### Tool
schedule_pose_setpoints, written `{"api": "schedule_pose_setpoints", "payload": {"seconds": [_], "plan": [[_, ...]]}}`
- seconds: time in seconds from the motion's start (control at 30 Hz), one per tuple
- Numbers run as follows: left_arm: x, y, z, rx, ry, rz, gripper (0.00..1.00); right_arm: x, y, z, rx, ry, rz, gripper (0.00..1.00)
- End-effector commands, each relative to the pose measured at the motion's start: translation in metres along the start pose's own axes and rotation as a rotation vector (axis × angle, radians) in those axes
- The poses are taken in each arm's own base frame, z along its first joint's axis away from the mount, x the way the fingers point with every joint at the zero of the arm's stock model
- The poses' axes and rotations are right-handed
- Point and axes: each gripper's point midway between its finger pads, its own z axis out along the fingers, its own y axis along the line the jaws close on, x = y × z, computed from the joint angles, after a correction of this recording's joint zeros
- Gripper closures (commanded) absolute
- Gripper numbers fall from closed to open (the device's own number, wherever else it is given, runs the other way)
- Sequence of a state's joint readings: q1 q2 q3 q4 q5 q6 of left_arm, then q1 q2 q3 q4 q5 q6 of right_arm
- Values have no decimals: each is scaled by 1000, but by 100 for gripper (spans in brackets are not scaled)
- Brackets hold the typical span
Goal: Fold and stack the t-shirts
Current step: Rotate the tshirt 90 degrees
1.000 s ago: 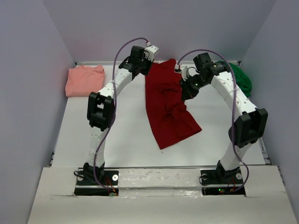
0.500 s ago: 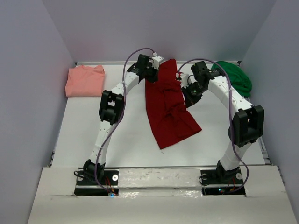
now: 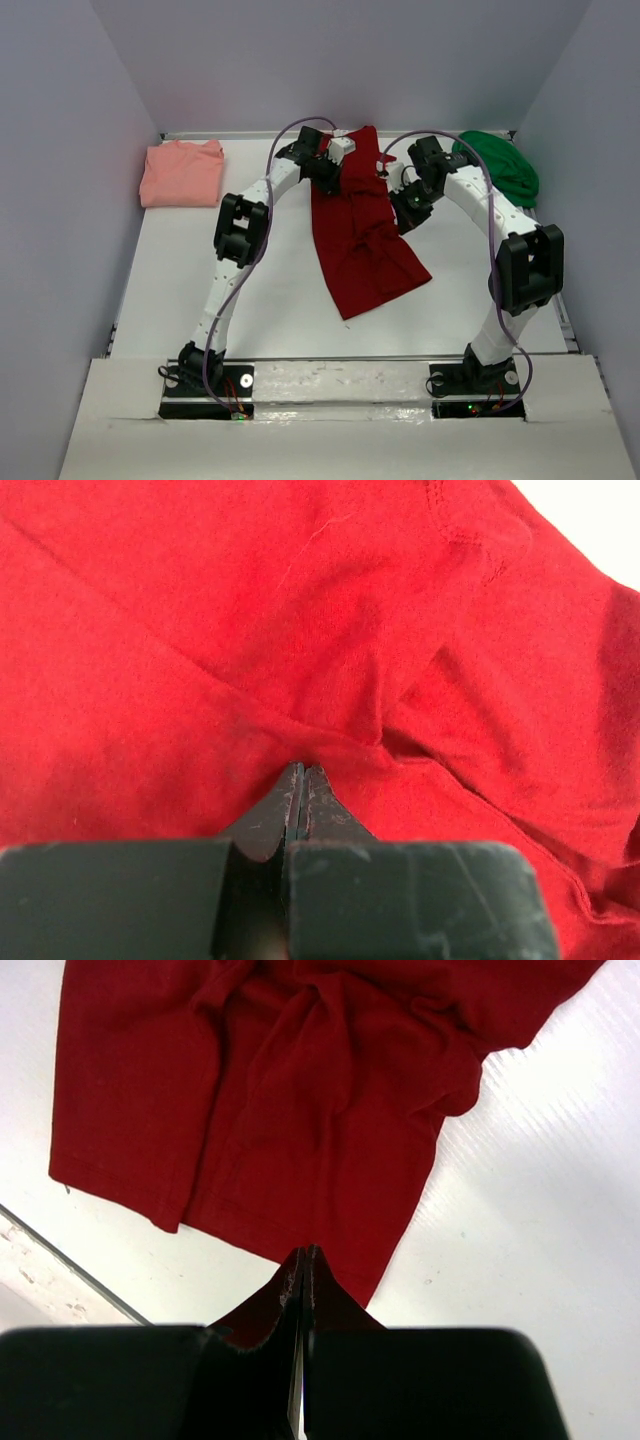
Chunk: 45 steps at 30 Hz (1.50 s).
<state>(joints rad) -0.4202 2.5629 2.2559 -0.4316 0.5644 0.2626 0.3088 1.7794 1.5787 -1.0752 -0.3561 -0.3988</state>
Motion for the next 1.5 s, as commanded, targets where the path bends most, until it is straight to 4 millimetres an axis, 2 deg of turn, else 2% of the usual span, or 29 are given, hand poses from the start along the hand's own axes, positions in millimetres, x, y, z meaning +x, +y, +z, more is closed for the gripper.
{"api": "schedule_pose_setpoints", "payload": {"seconds": [0.0, 0.03, 0.2, 0.57, 0.6, 0.7, 0.97, 1.1, 1.2, 1.23, 1.27, 1.3, 1.33, 1.37, 1.43, 1.47], "plan": [[-6, -9, 2, 18, 24, 33, 100, -7, 1, -4, -2, -42, -2, 100], [3, -7, 6, 10, 50, 38, 100, -5, 1, -4, 1, -39, -1, 100], [6, -1, 16, -65, 67, 57, 100, 0, 1, -2, 3, -25, 4, 100], [-10, 27, 34, -263, 21, 82, 100, 10, 2, -2, 14, -2, 13, 100], [-19, 29, 31, -281, 5, 87, 100, 12, 3, -3, 13, 4, 16, 100], [-17, 35, 32, -323, 11, 75, 100, 13, 3, -4, 11, 9, 18, 100], [-30, 53, 21, -443, -26, 67, 100, 14, 7, -2, -12, 14, 21, 100], [-40, 48, 1, -457, -31, 62, 100, 16, 9, -4, -19, 9, 9, 100], [-62, 27, -31, -417, -83, 62, 100, 17, 10, -6, -11, -5, -6, 100], [-52, 18, -31, -371, -67, 51, 100, 17, 10, -6, -8, -13, -14, 100], [-83, 4, -60, -356, -149, 72, 100, 19, 10, -5, -5, -14, -14, 100], [-92, -8, -71, -318, -178, 79, 100, 19, 11, -8, -1, -26, -21, 100], [-90, -16, -77, -295, -181, 79, 100, 18, 11, -8, -3, -34, -27, 100], [-112, -32, -102, -278, -234, 95, 100, 20, 12, -7, -6, -36, -28, 100], [-125, -53, -122, -219, -266, 100, 100, 19, 10, -8, 15, -54, -40, 100], [-133, -65, -142, -206, -282, 115, 100, 22, 8, -6, 24, -49, -39, 100]]}}
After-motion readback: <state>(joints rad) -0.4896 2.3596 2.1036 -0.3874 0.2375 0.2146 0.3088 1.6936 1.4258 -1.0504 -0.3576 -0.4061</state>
